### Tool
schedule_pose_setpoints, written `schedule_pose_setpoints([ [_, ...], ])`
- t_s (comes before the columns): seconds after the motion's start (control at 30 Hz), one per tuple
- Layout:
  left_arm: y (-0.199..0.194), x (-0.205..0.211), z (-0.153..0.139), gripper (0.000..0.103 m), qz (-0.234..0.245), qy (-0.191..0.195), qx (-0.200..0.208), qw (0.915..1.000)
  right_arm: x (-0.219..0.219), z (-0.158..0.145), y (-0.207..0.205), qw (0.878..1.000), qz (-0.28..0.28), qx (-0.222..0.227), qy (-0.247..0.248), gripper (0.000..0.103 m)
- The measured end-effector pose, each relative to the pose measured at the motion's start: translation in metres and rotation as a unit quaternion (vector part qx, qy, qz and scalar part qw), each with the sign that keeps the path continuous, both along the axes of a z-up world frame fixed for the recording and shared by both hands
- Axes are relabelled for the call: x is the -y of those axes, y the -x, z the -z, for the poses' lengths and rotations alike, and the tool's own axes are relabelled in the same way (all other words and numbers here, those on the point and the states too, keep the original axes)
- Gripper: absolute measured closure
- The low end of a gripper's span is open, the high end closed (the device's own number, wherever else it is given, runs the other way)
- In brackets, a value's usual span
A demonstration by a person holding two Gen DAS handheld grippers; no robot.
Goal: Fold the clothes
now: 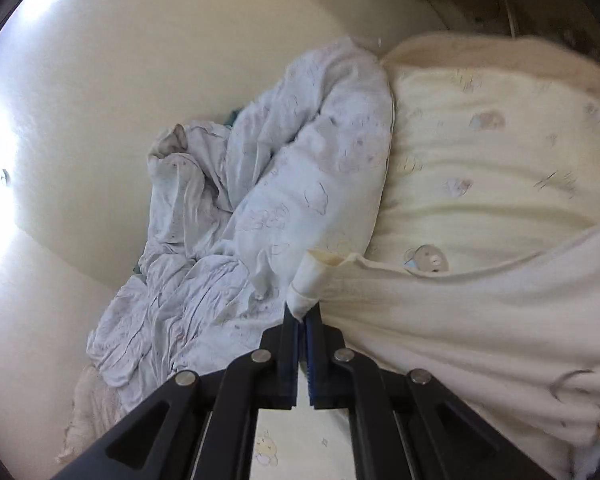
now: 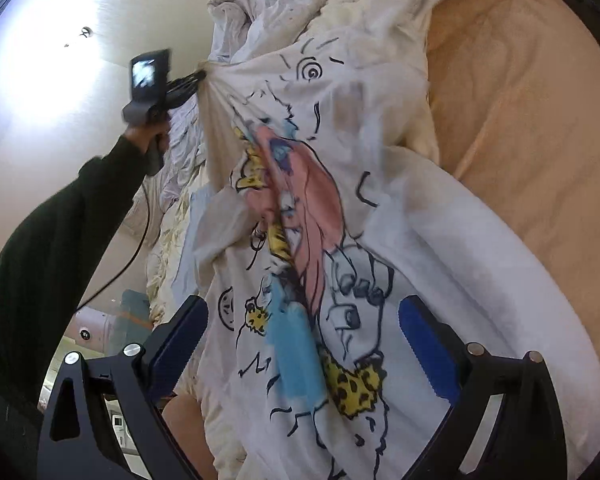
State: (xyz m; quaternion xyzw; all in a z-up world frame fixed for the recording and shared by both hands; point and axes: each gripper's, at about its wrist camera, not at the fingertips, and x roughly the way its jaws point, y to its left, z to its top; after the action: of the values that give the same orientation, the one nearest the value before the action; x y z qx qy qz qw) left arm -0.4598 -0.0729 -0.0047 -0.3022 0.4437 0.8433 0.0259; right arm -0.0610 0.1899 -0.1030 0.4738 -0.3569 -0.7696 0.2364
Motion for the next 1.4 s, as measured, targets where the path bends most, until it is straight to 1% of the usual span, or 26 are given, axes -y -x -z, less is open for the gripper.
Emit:
schedule_pose_setpoints([
  [0.07,0.008,-0.002,0.023,0.097,-0.026,0.008,0.007,0.9996,0.002,0.0,0.0,1.0,-0.003,0.001,-0.003,0.005],
  [0.13,0.016,0.002,0.048,0.096,-0.068,-0.002,0.038,0.997,0.006,-0.001,-0.001,1.0,-0.006,0.0,-0.008,0.005],
  [0.2,0.019,0.008,0.067,0.09,-0.104,-0.023,0.075,0.9915,0.009,-0.001,-0.001,1.0,-0.01,0.001,-0.011,0.005],
  [0.23,0.013,0.012,0.069,0.085,-0.108,-0.044,0.089,0.9892,0.011,-0.001,-0.002,1.0,-0.012,0.002,-0.011,0.005],
  [0.27,0.007,0.016,0.07,0.067,-0.11,-0.066,0.101,0.9866,0.014,-0.003,-0.002,1.0,-0.013,0.001,-0.013,0.005],
  [0.3,-0.001,0.02,0.065,0.046,-0.107,-0.09,0.103,0.9847,0.018,-0.006,-0.002,1.0,-0.014,0.001,-0.015,0.005],
  [0.37,-0.021,0.034,0.047,0.032,-0.111,-0.147,0.106,0.9771,0.02,-0.009,-0.001,1.0,-0.016,-0.003,-0.019,0.005],
  [0.43,-0.045,0.052,0.025,0.031,-0.12,-0.212,0.11,0.9635,0.023,-0.013,0.0,1.0,-0.018,-0.011,-0.023,0.005],
  [0.47,-0.058,0.063,0.016,0.031,-0.127,-0.253,0.119,0.9516,0.024,-0.015,0.0,0.999,-0.019,-0.016,-0.026,0.005],
  [0.53,-0.101,0.087,0.002,0.031,-0.154,-0.327,0.149,0.9203,0.02,-0.021,0.002,0.999,-0.016,-0.031,-0.035,0.005],
  [0.6,-0.146,0.1,-0.002,0.031,-0.169,-0.358,0.179,0.9007,0.015,-0.029,-0.004,0.998,-0.005,-0.047,-0.05,0.005],
  [0.63,-0.176,0.105,-0.001,0.031,-0.171,-0.369,0.193,0.893,0.012,-0.032,-0.007,0.997,0.001,-0.054,-0.052,0.005],
  [0.73,-0.269,0.121,0.003,0.031,-0.174,-0.401,0.21,0.8746,0.006,-0.036,-0.014,0.996,0.018,-0.07,-0.051,0.005],
  [0.8,-0.324,0.132,0.013,0.031,-0.191,-0.413,0.225,0.8619,0.006,-0.039,-0.021,0.995,0.027,-0.075,-0.053,0.005],
  [0.87,-0.373,0.144,0.026,0.031,-0.216,-0.422,0.244,0.846,0.007,-0.039,-0.033,0.996,0.028,-0.071,-0.046,0.005],
  [0.93,-0.41,0.155,0.043,0.031,-0.249,-0.435,0.256,0.8269,0.007,-0.037,-0.048,0.997,0.024,-0.067,-0.033,0.005],
  [0.97,-0.426,0.16,0.053,0.031,-0.267,-0.441,0.263,0.8157,0.007,-0.038,-0.057,0.997,0.018,-0.067,-0.025,0.005],
  [1.07,-0.445,0.173,0.083,0.031,-0.313,-0.487,0.266,0.7708,0.012,-0.048,-0.076,0.996,0.003,-0.075,-0.044,0.005],
  [1.17,-0.437,0.19,0.104,0.031,-0.348,-0.537,0.229,0.7331,0.016,-0.062,-0.096,0.992,-0.007,-0.095,-0.077,0.005],
  [1.2,-0.434,0.196,0.109,0.031,-0.356,-0.555,0.214,0.7202,0.013,-0.063,-0.105,0.992,-0.005,-0.096,-0.078,0.005],
  [1.23,-0.43,0.2,0.109,0.031,-0.35,-0.579,0.192,0.711,0.011,-0.063,-0.114,0.992,-0.003,-0.096,-0.079,0.005],
  [1.27,-0.427,0.202,0.108,0.031,-0.337,-0.595,0.179,0.7075,0.008,-0.063,-0.121,0.993,0.003,-0.093,-0.078,0.005],
  [1.3,-0.425,0.201,0.106,0.056,-0.323,-0.6,0.172,0.7116,0.003,-0.064,-0.128,0.993,0.014,-0.09,-0.079,0.005],
  [1.33,-0.422,0.198,0.102,0.087,-0.311,-0.591,0.168,0.7254,-0.002,-0.065,-0.136,0.993,0.024,-0.087,-0.08,0.005],
  [1.37,-0.421,0.196,0.097,0.096,-0.299,-0.583,0.163,0.7378,-0.007,-0.069,-0.14,0.992,0.036,-0.09,-0.083,0.005],
  [1.4,-0.423,0.195,0.087,0.096,-0.29,-0.58,0.156,0.7455,-0.012,-0.074,-0.143,0.991,0.048,-0.094,-0.087,0.005],
])
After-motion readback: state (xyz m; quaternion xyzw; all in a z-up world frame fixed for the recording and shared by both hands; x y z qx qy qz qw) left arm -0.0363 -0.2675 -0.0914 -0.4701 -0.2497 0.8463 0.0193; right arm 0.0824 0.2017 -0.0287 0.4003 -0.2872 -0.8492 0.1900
